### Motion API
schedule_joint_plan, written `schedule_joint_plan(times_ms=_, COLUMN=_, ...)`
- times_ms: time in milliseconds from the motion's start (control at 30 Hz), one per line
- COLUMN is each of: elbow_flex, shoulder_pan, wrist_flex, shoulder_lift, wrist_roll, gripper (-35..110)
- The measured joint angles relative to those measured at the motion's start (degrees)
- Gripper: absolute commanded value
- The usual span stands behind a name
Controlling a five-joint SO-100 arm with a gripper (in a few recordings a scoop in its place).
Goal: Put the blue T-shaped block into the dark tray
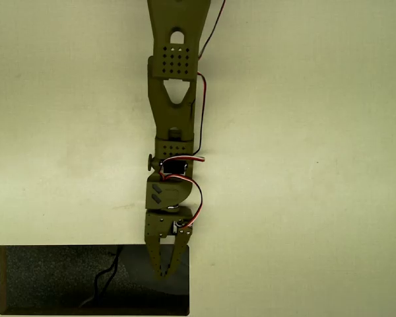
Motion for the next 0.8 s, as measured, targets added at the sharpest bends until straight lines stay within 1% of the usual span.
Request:
schedule_joint_plan(times_ms=167, elbow_flex=-4.4, shoulder_pan=0.0, wrist_flex=-2.8, shoulder_lift=-4.0, wrist_roll=-0.7, gripper=0)
schedule_joint_plan(times_ms=433, elbow_flex=-6.0, shoulder_pan=-2.1, wrist_flex=-7.9, shoulder_lift=-6.9, wrist_roll=-0.6, gripper=0)
schedule_joint_plan(times_ms=800, elbow_flex=-7.6, shoulder_pan=-2.1, wrist_flex=-7.9, shoulder_lift=-8.2, wrist_roll=0.4, gripper=0)
